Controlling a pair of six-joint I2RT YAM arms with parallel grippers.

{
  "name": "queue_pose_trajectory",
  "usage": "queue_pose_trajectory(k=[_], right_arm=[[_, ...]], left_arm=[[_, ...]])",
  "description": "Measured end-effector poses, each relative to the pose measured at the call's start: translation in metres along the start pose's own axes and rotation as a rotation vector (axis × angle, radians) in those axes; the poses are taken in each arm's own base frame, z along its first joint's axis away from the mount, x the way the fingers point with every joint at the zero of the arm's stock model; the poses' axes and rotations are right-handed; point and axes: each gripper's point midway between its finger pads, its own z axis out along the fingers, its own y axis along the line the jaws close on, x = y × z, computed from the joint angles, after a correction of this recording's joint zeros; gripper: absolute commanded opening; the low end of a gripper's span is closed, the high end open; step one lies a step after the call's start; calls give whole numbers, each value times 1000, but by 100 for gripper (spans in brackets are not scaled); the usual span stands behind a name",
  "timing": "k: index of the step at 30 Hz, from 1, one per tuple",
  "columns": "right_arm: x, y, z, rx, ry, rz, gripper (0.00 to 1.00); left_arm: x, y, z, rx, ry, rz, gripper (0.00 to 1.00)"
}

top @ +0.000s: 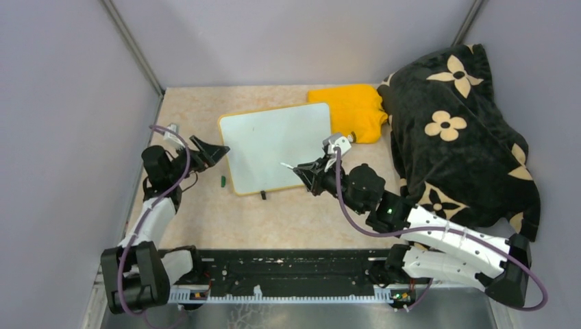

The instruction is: Write a sentence on the whiteboard

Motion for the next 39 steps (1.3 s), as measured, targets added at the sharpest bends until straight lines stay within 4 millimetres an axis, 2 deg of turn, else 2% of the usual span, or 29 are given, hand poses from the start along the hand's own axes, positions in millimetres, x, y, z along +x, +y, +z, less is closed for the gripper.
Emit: queue_pose_trajectory(k=[3, 6, 9, 12, 15, 19, 22, 28, 31, 33, 35, 39], right_arm=[[-2, 0, -4, -8, -12, -6, 0], [-3, 0, -7, -15, -18, -12, 0], [-4, 2, -8, -23, -21, -13, 0], [-7, 2, -11, -30, -33, -10, 0], [-9, 3, -15, -40, -52, -4, 0], [-7, 4, -17, -52, -49, -4, 0], [-8, 4, -19, -57, -56, -1, 0], [-8, 6, -20, -67, -58, 1, 0], [-2, 9, -16, -80, -38, 3, 0], [4, 10, -12, -83, -19, 4, 0], [9, 10, -10, -83, -2, 7, 0], [8, 10, -10, -79, -7, 9, 0]], left_arm=[[-14, -3, -4, -51, -25, 10, 99], [-43, -8, -11, -147, -93, 19, 95], [-73, -12, -19, -281, -166, 4, 96], [-88, -9, -25, -431, -202, -36, 99], [-86, 3, -36, -569, -215, -98, 99], [-70, 22, -54, -702, -218, -173, 99], [-63, 27, -65, -769, -230, -178, 99], [-52, 48, -71, -869, -162, -71, 99], [-47, 54, -75, -850, -123, 85, 99], [-48, 54, -81, -834, -143, 156, 99], [-58, 49, -83, -822, -196, 198, 99], [-82, 34, -70, -720, -265, 314, 99]])
